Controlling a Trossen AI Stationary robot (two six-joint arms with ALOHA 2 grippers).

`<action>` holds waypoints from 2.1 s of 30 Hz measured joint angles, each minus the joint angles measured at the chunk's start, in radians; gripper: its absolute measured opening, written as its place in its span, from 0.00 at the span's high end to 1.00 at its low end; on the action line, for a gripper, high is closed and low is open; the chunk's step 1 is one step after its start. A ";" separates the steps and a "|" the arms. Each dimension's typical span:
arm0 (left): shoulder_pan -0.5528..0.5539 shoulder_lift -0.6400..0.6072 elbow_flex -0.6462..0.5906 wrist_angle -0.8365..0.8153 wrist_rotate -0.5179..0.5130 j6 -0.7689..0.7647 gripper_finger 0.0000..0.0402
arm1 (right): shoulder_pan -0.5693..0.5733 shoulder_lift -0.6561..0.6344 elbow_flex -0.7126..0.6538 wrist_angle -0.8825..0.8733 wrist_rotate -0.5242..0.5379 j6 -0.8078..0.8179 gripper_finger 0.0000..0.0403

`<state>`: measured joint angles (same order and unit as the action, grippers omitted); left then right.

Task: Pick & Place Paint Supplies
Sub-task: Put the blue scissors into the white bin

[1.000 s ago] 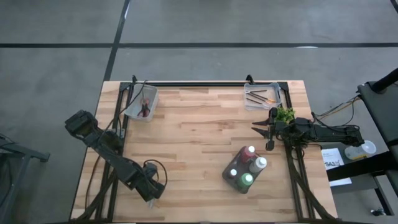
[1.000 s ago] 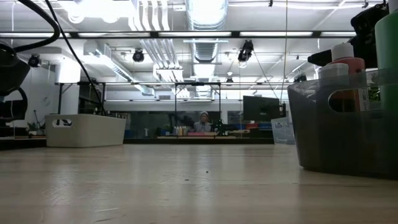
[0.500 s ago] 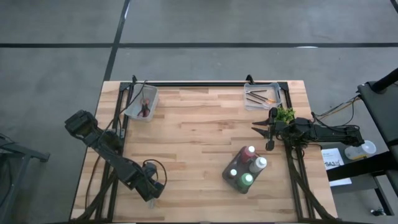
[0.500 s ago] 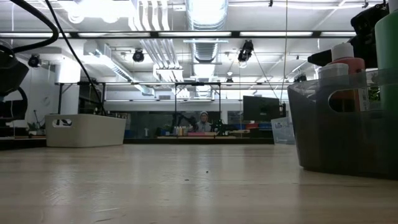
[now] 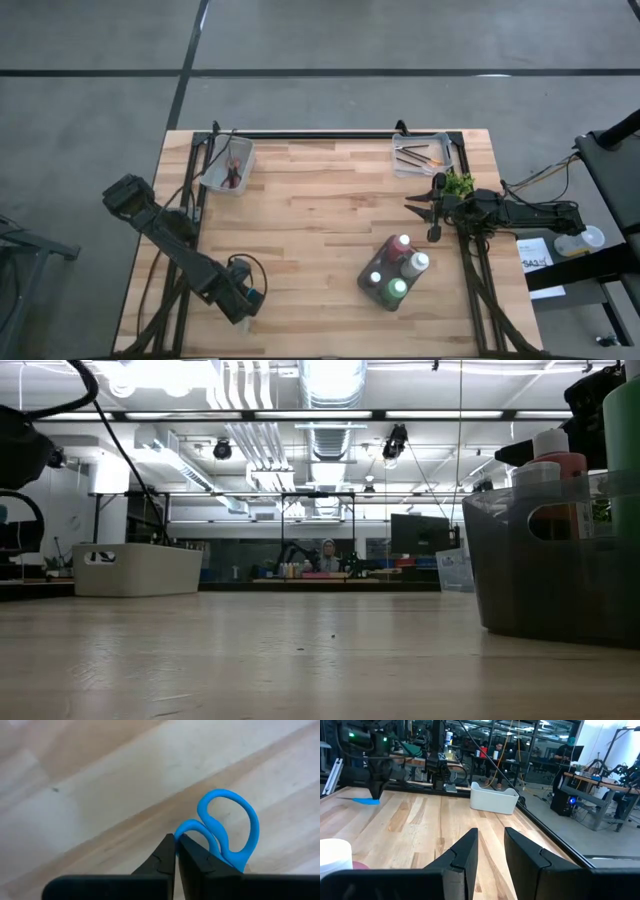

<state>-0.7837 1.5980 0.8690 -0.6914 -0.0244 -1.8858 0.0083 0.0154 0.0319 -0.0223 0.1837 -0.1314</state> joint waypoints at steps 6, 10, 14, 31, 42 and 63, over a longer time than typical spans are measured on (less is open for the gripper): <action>0.014 -0.032 0.027 -0.082 -0.050 -0.001 0.96 | 0.000 0.000 0.000 0.000 0.001 0.000 0.78; 0.047 -0.060 0.037 -0.151 -0.062 -0.001 0.96 | 0.000 0.000 0.000 0.000 0.000 0.000 0.78; 0.103 -0.105 0.034 -0.215 -0.068 0.035 0.96 | 0.000 0.000 0.000 0.000 0.000 0.000 0.78; 0.460 -0.377 0.035 -0.527 -0.254 0.163 0.96 | 0.000 0.000 0.000 0.000 0.000 0.000 0.78; 0.899 -0.425 0.035 -0.592 -0.276 0.539 0.96 | 0.000 0.000 0.000 0.000 0.000 0.000 0.78; 1.614 -0.403 0.123 -0.330 -0.328 1.346 0.96 | 0.000 0.000 0.000 0.000 0.000 0.000 0.78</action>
<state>0.8299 1.1948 0.9920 -1.0212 -0.3528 -0.5399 0.0084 0.0154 0.0319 -0.0227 0.1837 -0.1314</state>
